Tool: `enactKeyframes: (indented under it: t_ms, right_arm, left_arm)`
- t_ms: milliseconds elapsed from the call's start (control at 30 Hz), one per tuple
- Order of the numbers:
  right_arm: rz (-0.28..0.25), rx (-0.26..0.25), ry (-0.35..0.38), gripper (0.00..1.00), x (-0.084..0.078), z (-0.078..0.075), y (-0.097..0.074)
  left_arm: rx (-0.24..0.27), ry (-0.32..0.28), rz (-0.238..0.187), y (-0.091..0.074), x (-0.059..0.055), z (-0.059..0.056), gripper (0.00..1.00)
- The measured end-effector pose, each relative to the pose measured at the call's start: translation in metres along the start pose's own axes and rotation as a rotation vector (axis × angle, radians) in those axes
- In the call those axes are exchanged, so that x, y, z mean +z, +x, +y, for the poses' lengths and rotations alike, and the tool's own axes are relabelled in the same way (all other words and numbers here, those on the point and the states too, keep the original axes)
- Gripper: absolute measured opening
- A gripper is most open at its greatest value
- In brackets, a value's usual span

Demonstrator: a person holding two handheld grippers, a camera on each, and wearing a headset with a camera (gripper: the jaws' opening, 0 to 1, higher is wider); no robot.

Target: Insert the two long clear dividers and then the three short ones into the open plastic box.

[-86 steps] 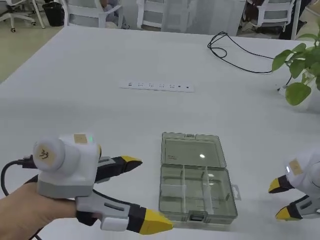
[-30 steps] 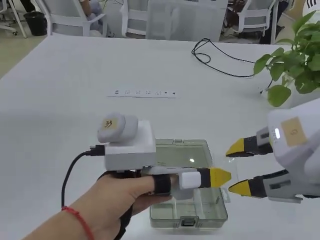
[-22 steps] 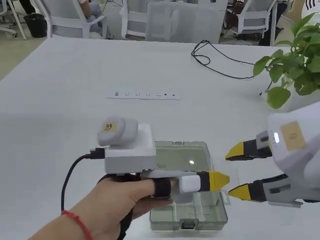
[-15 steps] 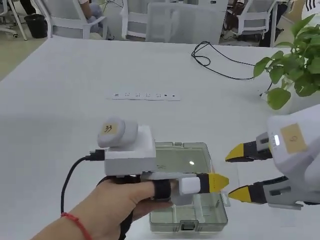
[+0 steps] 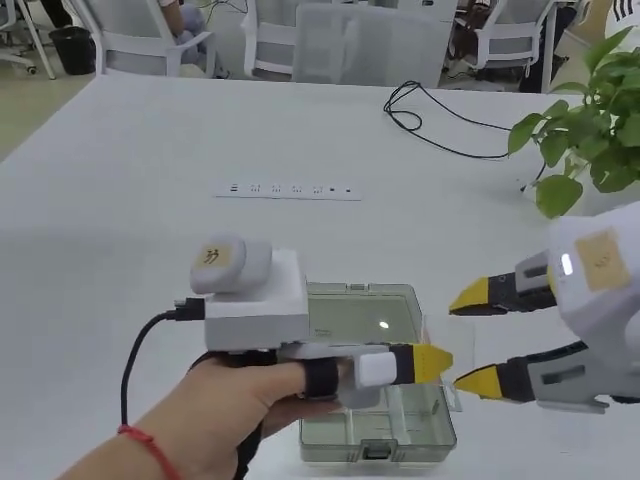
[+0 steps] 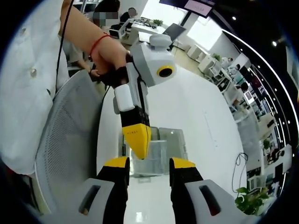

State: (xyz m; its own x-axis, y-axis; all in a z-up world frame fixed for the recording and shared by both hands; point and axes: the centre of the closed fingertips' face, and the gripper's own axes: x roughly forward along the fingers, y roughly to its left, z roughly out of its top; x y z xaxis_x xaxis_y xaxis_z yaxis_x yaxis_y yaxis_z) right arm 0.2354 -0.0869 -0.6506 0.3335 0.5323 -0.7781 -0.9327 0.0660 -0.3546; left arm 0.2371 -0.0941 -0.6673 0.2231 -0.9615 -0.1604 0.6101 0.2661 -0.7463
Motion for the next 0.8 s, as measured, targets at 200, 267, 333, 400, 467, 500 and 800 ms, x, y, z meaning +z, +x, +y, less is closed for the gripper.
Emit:
enactKeyframes:
  t_ms: [200, 267, 333, 400, 467, 500, 800]
  right_arm:
    - [-0.076, 0.062, 0.091, 0.31, 0.007, -0.003, -0.009]
    - [-0.110, 0.114, 0.131, 0.28, 0.011, 0.001, -0.013]
    - [-0.147, 0.156, 0.182, 0.25, 0.015, 0.001, -0.017]
    - [-0.175, 0.216, 0.214, 0.21, 0.019, 0.006, -0.021]
    - [-0.181, 0.260, 0.230, 0.18, 0.019, 0.010, -0.023]
    - [-0.185, 0.285, 0.227, 0.16, 0.020, 0.013, -0.024]
    - [-0.168, 0.446, 0.197, 0.12, 0.021, 0.041, -0.023]
  left_arm:
    - [-0.023, 0.205, 0.051, -0.003, -0.009, -0.006, 0.00]
    - [-0.040, 0.304, 0.072, -0.005, -0.012, -0.010, 0.00]
    - [-0.052, 0.409, 0.090, -0.007, -0.015, -0.014, 0.00]
    - [-0.082, 0.460, 0.122, -0.009, -0.022, -0.019, 0.00]
    - [-0.099, 0.503, 0.133, -0.010, -0.024, -0.022, 0.00]
    - [-0.111, 0.524, 0.138, -0.011, -0.025, -0.025, 0.00]
    - [-0.177, 0.594, 0.145, -0.016, -0.028, -0.040, 0.00]
